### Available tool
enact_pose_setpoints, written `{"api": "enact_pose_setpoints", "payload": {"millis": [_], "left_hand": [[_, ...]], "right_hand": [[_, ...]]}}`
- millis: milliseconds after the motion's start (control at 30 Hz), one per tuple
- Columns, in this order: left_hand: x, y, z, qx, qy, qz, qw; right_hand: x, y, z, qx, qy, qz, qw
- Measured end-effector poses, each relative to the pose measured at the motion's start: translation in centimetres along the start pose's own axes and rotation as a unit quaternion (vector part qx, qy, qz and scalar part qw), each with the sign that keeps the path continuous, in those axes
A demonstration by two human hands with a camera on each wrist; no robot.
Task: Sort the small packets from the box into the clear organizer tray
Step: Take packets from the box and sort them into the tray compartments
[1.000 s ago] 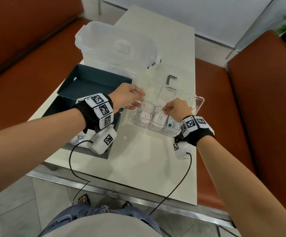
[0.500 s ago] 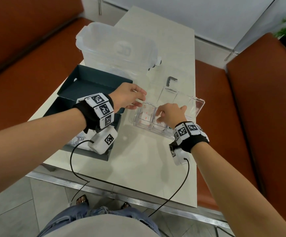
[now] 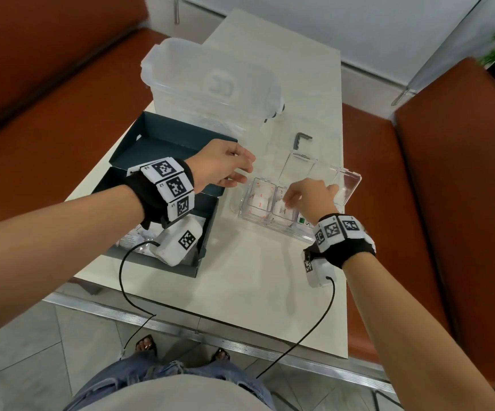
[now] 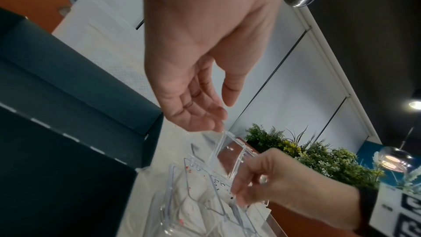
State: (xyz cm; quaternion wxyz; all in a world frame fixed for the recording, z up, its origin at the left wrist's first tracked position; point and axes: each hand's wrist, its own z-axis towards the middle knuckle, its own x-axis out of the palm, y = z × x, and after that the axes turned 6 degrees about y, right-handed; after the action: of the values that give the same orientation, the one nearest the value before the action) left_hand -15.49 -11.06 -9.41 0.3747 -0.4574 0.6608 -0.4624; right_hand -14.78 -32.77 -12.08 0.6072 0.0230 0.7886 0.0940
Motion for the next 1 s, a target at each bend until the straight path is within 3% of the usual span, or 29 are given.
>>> {"api": "enact_pose_setpoints", "payload": {"millis": [100, 333, 500, 633, 767, 867, 933, 1000], "left_hand": [[-1.5, -0.1, -0.7, 0.006, -0.001, 0.022, 1.000], [-9.2, 0.3, -3.6, 0.025, -0.079, 0.088, 0.993], [-14.4, 2.9, -6.1, 0.010, -0.152, 0.127, 0.980], [-16.7, 5.6, -7.6, -0.022, -0.171, 0.186, 0.967], [-17.7, 7.6, -8.5, -0.104, -0.118, 0.223, 0.962], [-17.8, 8.3, -9.0, -0.117, -0.109, 0.194, 0.968], [-17.9, 8.5, -9.0, -0.124, -0.115, 0.189, 0.967], [-17.9, 8.5, -9.2, -0.141, -0.111, 0.188, 0.966]], "right_hand": [[-2.2, 0.6, -0.4, -0.026, -0.054, 0.066, 0.996], [-4.9, 7.7, -0.8, -0.170, -0.059, 0.158, 0.971], [-1.8, 15.1, -0.6, -0.243, 0.035, 0.128, 0.961], [1.9, 19.7, -0.6, -0.278, 0.151, 0.007, 0.949], [5.1, 22.5, -0.3, -0.250, 0.235, -0.105, 0.933], [6.6, 24.4, -0.1, -0.237, 0.261, -0.150, 0.924], [6.9, 25.7, 0.2, -0.216, 0.286, -0.137, 0.923], [7.2, 26.8, 0.3, -0.172, 0.330, -0.054, 0.927]]}}
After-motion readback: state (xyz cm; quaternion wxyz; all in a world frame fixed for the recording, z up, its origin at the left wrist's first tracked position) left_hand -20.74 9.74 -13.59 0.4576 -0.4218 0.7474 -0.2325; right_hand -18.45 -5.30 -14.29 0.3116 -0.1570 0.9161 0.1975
